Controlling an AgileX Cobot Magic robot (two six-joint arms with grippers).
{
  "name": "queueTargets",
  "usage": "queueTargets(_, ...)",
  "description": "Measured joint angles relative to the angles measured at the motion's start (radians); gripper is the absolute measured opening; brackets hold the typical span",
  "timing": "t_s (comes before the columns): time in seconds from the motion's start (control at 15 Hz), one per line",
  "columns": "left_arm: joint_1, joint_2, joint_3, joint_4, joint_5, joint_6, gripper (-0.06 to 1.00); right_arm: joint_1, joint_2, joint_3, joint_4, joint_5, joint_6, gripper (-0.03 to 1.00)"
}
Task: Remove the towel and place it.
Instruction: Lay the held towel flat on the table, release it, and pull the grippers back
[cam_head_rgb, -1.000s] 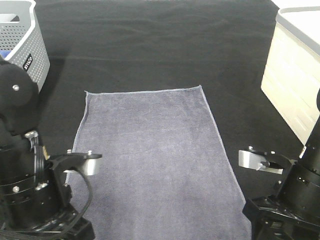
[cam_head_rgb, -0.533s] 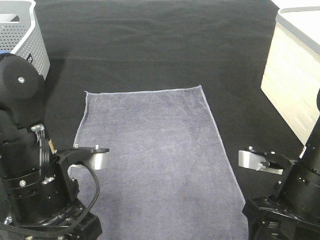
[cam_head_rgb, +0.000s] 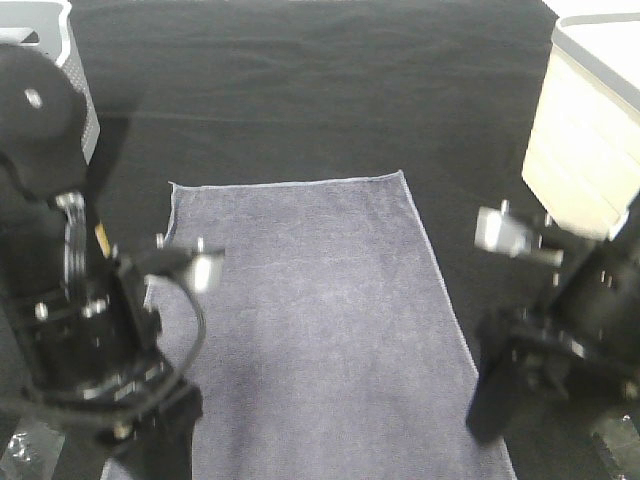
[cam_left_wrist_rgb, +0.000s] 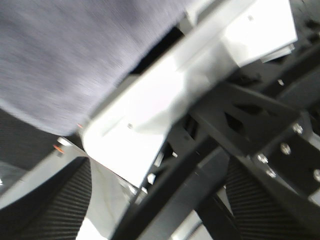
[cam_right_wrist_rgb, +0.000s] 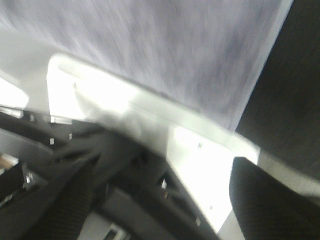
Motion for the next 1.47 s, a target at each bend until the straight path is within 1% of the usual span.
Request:
queueTargets(0.13,0.0,-0.019,-0.07,0.116,-0.002,-0.091,0.72,0.0,-0.04,-0.098,-0.098,0.031,0.066,0.8)
queueTargets(0.2,0.0,-0.019,-0.105,0.197,-0.002,-0.149,0.76,0.0,-0.049,-0.151,-0.157,0.048,0.107,0.83)
queueTargets(0.33,0.005,-0.019,-0.184,0.338,-0.002,-0.245,0.82,-0.002,-0.051,-0.259,-0.278,0.053,0.165,0.85)
queueTargets(0.4,0.023,-0.019,-0.221,0.366,-0.002,-0.268,0.83,-0.002,-0.05,-0.312,-0.327,0.054,0.182,0.85)
queueTargets(0.47,0.057,-0.019,-0.254,0.374,-0.002,-0.275,0.83,-0.002,-0.045,-0.36,-0.35,0.057,0.184,0.85)
queueTargets(0.6,0.142,-0.019,-0.309,0.37,-0.008,-0.256,0.83,-0.002,0.0,-0.456,-0.355,0.081,0.179,0.85)
queueTargets(0.67,0.223,-0.019,-0.333,0.334,-0.03,-0.215,0.83,-0.021,0.058,-0.524,-0.336,0.099,0.166,0.85)
queueTargets(0.73,0.223,-0.019,-0.333,0.334,-0.03,-0.215,0.83,-0.021,0.058,-0.524,-0.336,0.099,0.166,0.85)
queueTargets(0.8,0.272,-0.019,-0.343,0.301,-0.041,-0.187,0.83,-0.053,0.096,-0.572,-0.303,0.101,0.142,0.85)
queueTargets(0.87,0.354,-0.003,-0.364,0.246,-0.072,-0.126,0.83,-0.123,0.175,-0.653,-0.219,0.103,0.087,0.85)
queueTargets(1.0,0.389,0.059,-0.401,0.221,-0.106,-0.091,0.84,-0.152,0.263,-0.737,-0.174,0.113,0.043,0.85)
queueTargets(1.2,0.395,0.209,-0.526,0.217,-0.142,-0.082,0.84,-0.152,0.407,-0.856,-0.155,0.134,0.013,0.85)
queueTargets(1.33,0.395,0.318,-0.63,0.215,-0.142,-0.08,0.84,-0.152,0.489,-0.94,-0.153,0.149,0.007,0.85)
queueTargets(1.47,0.395,0.418,-0.733,0.217,-0.114,-0.068,0.84,-0.152,0.561,-1.017,-0.153,0.152,0.0,0.85)
